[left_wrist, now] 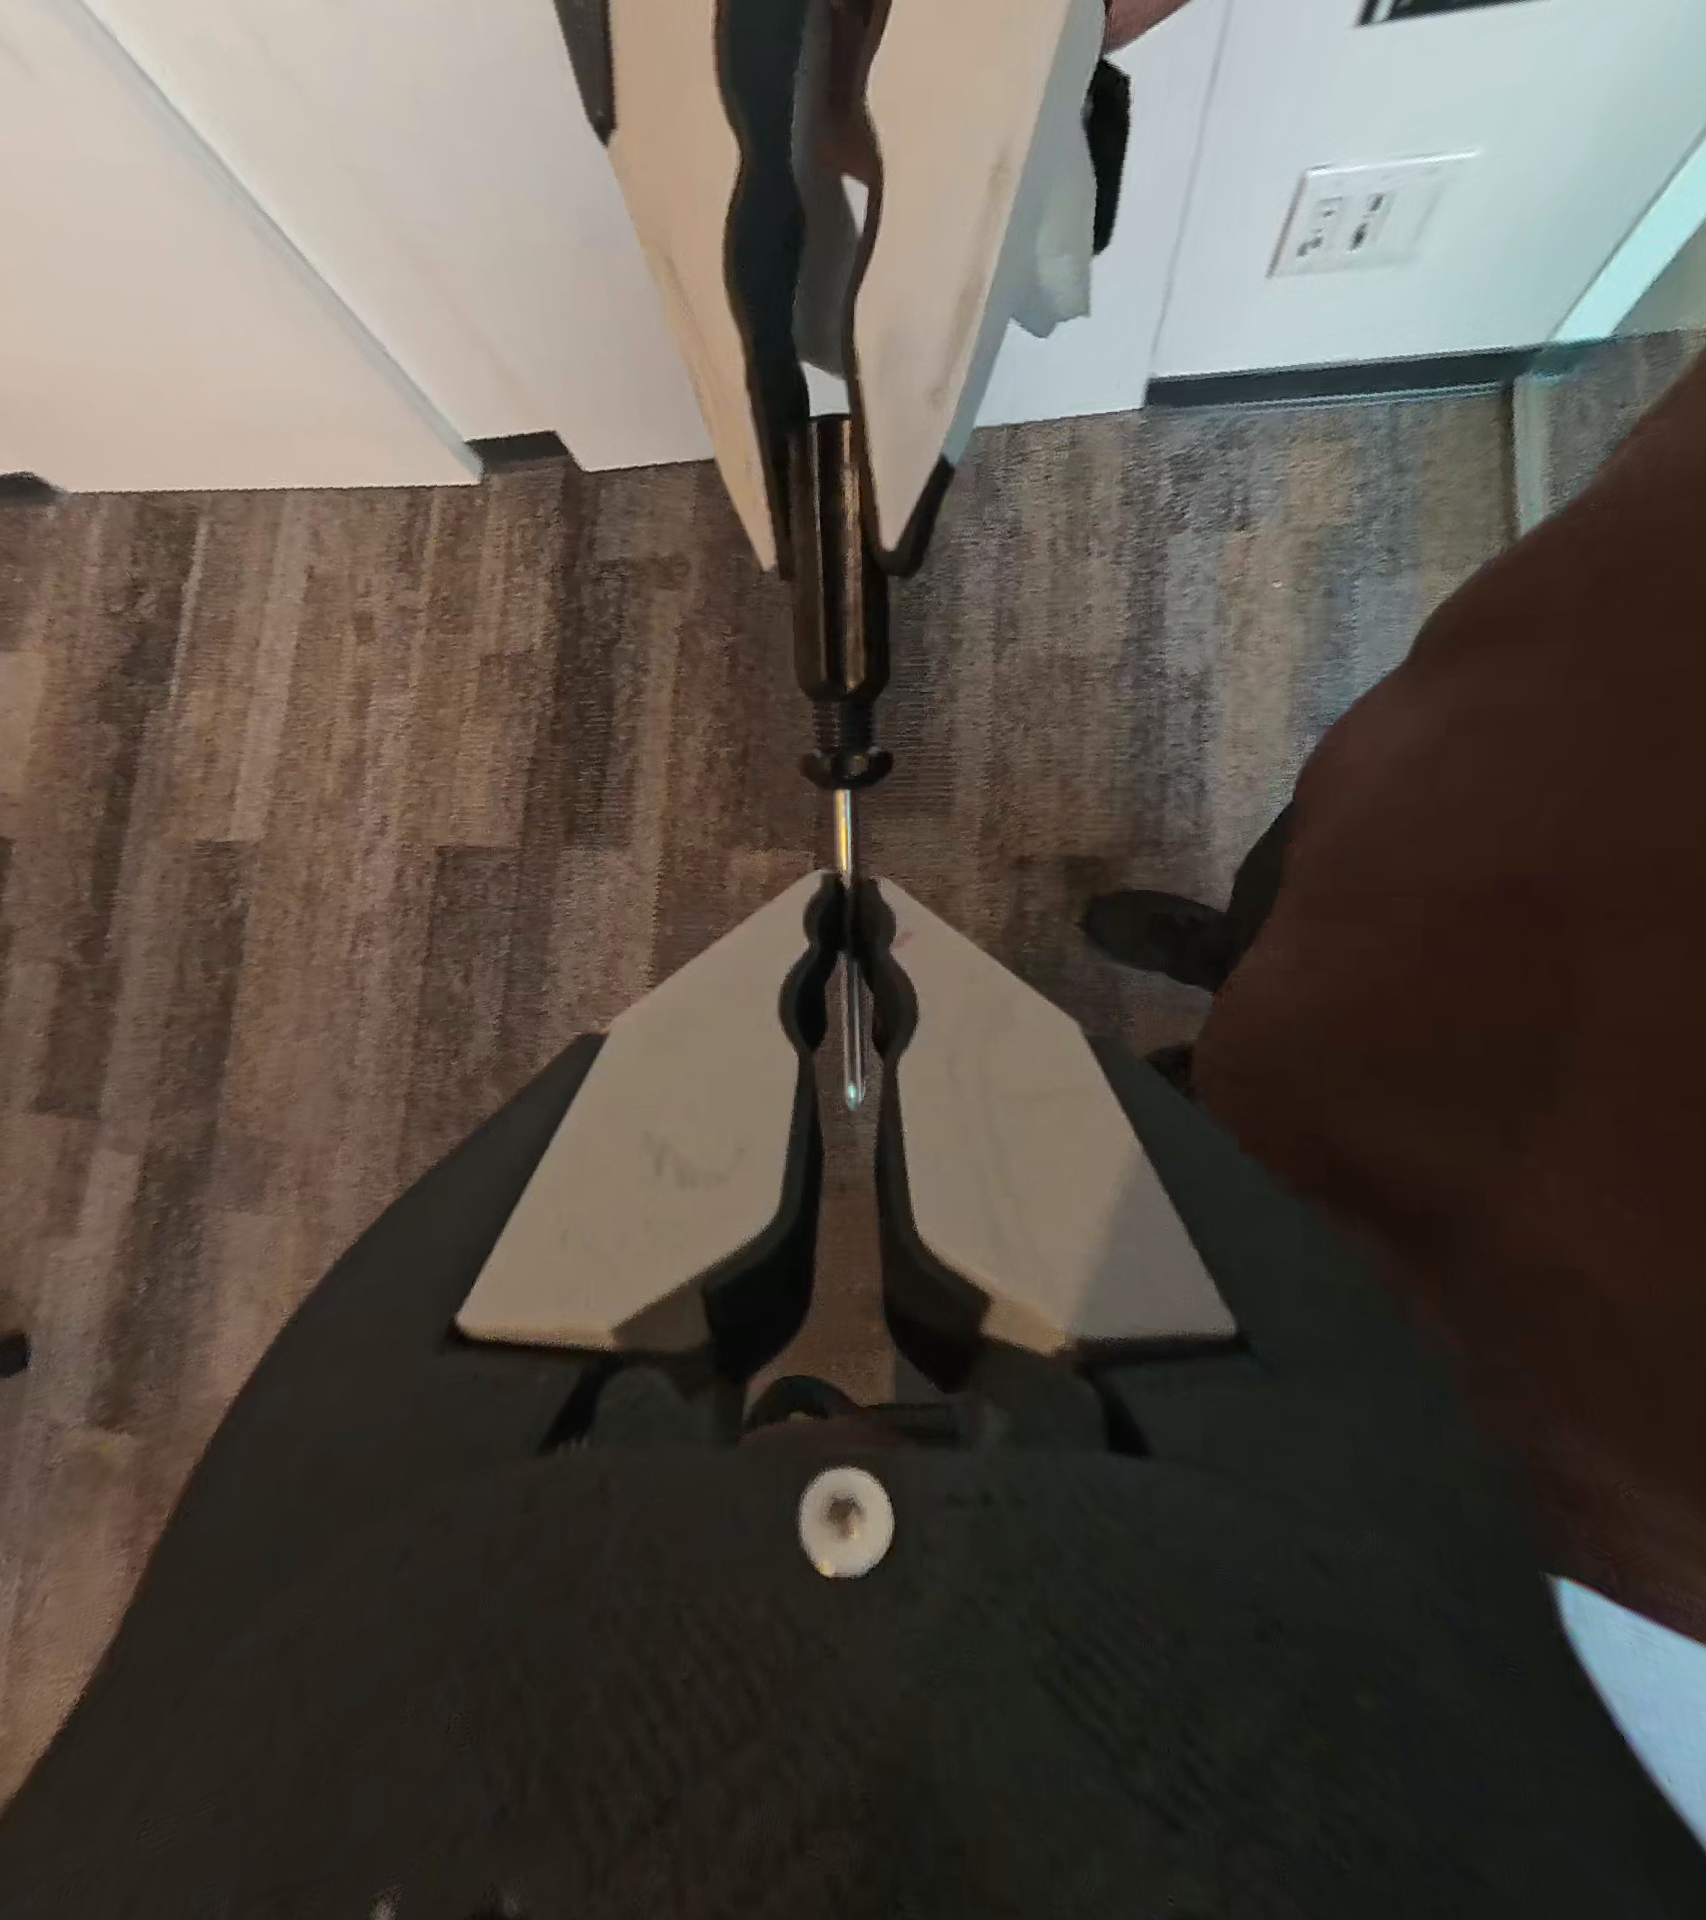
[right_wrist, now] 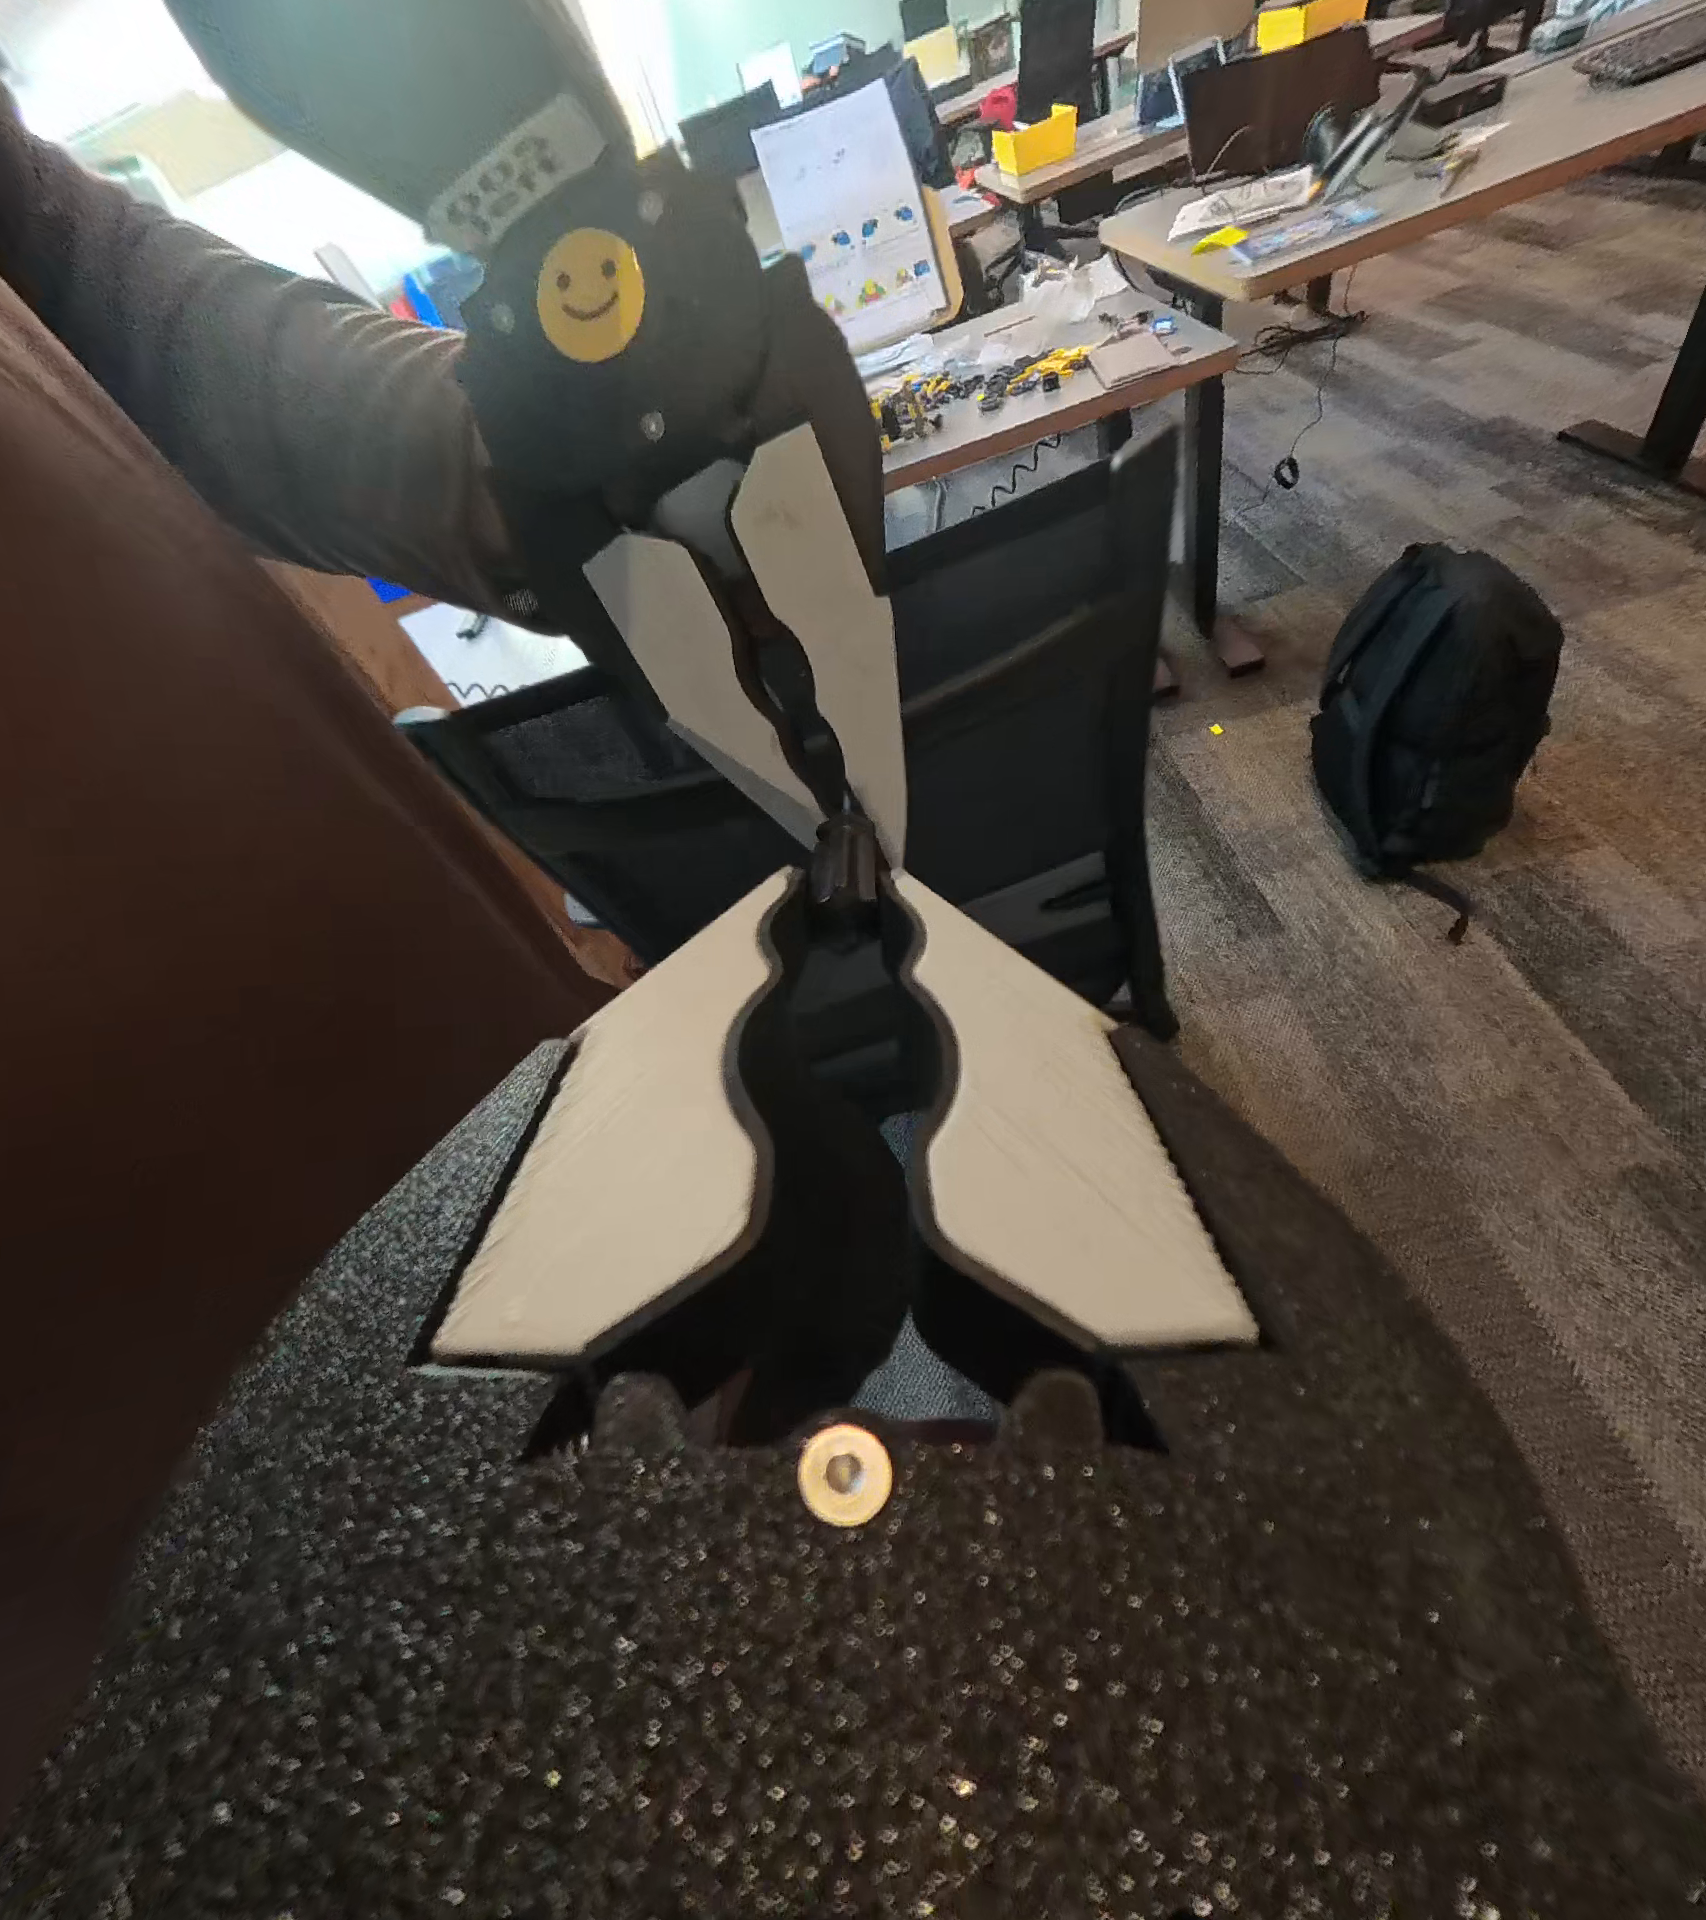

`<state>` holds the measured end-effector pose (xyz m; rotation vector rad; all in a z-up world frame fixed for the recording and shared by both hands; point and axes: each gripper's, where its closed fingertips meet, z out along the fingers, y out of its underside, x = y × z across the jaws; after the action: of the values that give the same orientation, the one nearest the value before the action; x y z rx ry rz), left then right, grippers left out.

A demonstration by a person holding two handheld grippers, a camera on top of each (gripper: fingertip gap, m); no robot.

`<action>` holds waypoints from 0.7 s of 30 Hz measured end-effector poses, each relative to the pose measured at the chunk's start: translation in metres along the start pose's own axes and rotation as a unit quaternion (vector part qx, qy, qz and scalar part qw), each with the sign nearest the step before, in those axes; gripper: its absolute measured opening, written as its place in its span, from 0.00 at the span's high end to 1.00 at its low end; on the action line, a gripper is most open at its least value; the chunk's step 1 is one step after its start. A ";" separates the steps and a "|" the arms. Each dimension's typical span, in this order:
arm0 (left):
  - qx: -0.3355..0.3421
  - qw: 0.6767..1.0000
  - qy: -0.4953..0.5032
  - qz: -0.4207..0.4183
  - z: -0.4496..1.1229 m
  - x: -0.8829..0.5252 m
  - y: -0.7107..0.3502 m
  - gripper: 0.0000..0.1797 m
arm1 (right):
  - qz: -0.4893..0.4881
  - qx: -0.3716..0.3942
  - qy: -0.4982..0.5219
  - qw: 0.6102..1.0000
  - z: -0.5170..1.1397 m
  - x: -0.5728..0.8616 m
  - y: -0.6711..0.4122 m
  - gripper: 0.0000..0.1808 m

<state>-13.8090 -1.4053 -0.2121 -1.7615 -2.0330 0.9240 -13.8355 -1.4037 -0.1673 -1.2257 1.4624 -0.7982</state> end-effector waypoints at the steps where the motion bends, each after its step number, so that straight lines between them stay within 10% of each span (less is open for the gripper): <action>1: -0.002 1.000 -0.007 0.005 0.002 -0.013 0.003 0.99 | 0.001 0.000 -0.004 1.000 0.002 0.011 -0.005 0.94; 21: 0.049 0.946 -0.320 0.007 -0.056 -0.423 0.159 0.99 | 0.091 -0.029 -0.054 0.994 0.189 0.353 -0.190 0.93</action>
<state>-13.5657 -1.7901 -0.1928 -1.5481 -2.2730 1.7466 -13.5867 -1.7695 -0.1409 -1.1426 1.4933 -0.5620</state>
